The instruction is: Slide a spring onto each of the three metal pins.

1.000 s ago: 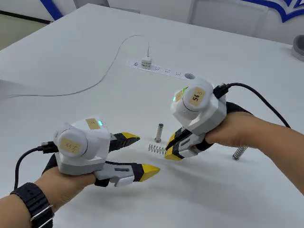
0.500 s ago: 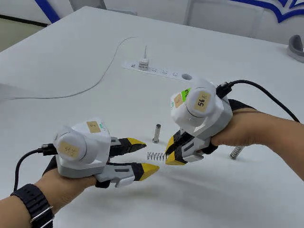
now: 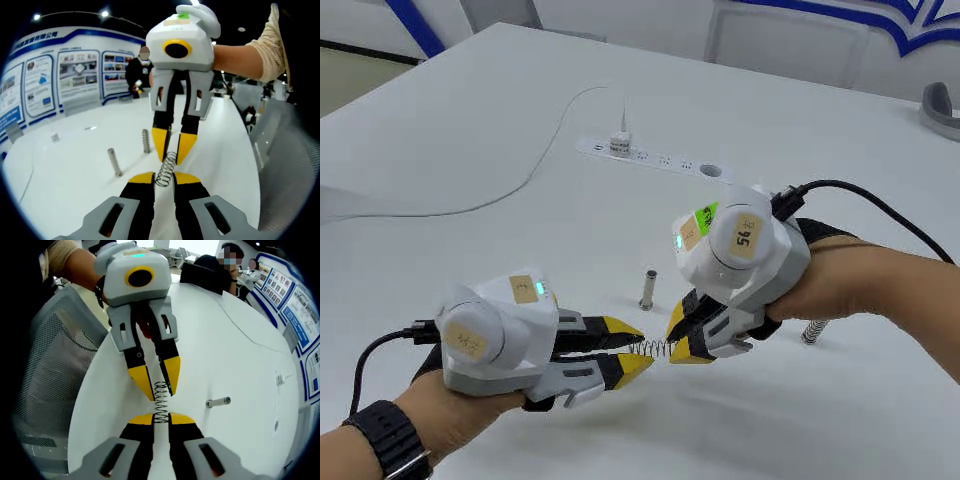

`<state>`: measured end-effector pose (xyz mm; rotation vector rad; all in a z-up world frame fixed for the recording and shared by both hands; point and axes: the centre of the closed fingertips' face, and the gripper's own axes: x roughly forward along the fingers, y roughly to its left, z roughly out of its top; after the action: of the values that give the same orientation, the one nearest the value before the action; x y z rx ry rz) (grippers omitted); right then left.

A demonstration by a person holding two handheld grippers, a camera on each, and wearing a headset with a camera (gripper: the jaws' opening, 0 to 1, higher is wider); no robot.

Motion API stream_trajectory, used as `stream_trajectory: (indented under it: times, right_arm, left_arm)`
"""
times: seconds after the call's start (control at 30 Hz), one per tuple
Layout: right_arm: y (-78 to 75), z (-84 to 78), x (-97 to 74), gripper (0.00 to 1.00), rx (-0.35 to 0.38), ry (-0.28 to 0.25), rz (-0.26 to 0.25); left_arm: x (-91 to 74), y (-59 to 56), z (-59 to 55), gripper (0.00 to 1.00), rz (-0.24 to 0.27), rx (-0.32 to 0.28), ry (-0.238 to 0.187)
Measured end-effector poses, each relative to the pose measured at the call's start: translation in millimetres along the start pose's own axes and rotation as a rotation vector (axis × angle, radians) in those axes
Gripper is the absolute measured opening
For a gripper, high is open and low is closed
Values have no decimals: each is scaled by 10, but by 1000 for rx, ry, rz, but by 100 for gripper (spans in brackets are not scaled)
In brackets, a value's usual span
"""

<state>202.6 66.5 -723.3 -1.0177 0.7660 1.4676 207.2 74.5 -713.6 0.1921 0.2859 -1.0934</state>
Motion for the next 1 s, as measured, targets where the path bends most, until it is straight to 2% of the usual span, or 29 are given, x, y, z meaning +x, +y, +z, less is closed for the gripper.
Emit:
stream_trajectory:
  times: [0.47, 0.73, 1.0]
  right_arm:
    - [14, 123, -167, 12, -23, -4, -2]
    - [41, 276, -221, 12, -49, -22, -3]
    - [37, 410, -259, 12, -65, -39, -14]
  left_arm:
    - [17, -27, -2, 12, -5, 19, 5]
    - [27, -59, -15, 11, -16, 30, 15]
    - [35, -61, 11, 11, -15, 22, 2]
